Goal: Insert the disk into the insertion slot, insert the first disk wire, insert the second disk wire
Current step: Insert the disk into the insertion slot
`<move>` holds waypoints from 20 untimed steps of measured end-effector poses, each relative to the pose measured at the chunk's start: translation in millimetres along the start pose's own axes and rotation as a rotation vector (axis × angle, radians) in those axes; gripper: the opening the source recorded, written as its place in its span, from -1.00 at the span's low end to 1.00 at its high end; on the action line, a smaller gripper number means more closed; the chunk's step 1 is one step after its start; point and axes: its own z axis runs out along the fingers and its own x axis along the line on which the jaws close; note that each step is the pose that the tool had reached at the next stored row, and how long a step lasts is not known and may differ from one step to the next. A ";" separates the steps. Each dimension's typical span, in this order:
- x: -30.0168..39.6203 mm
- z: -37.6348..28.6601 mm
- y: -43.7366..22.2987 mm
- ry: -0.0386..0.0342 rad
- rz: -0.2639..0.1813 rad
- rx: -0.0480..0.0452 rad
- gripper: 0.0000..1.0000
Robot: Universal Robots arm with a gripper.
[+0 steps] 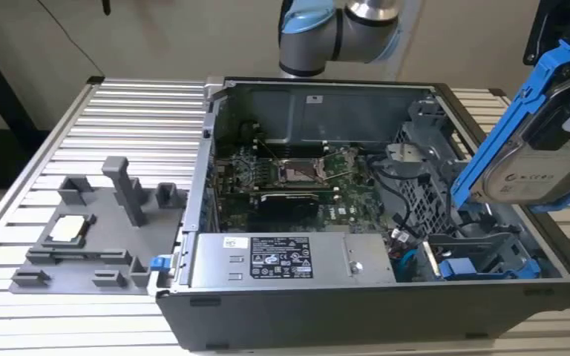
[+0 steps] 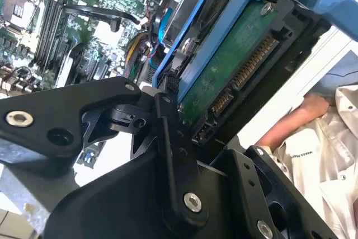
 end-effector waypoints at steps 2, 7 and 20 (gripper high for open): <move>0.0 0.2 0.0 0.0000 0.000 0.0000 -0.34; 0.2 4.8 -0.2 -0.0001 0.000 0.0000 -0.34; 0.3 25.1 -3.5 0.0000 0.000 -0.0001 -0.34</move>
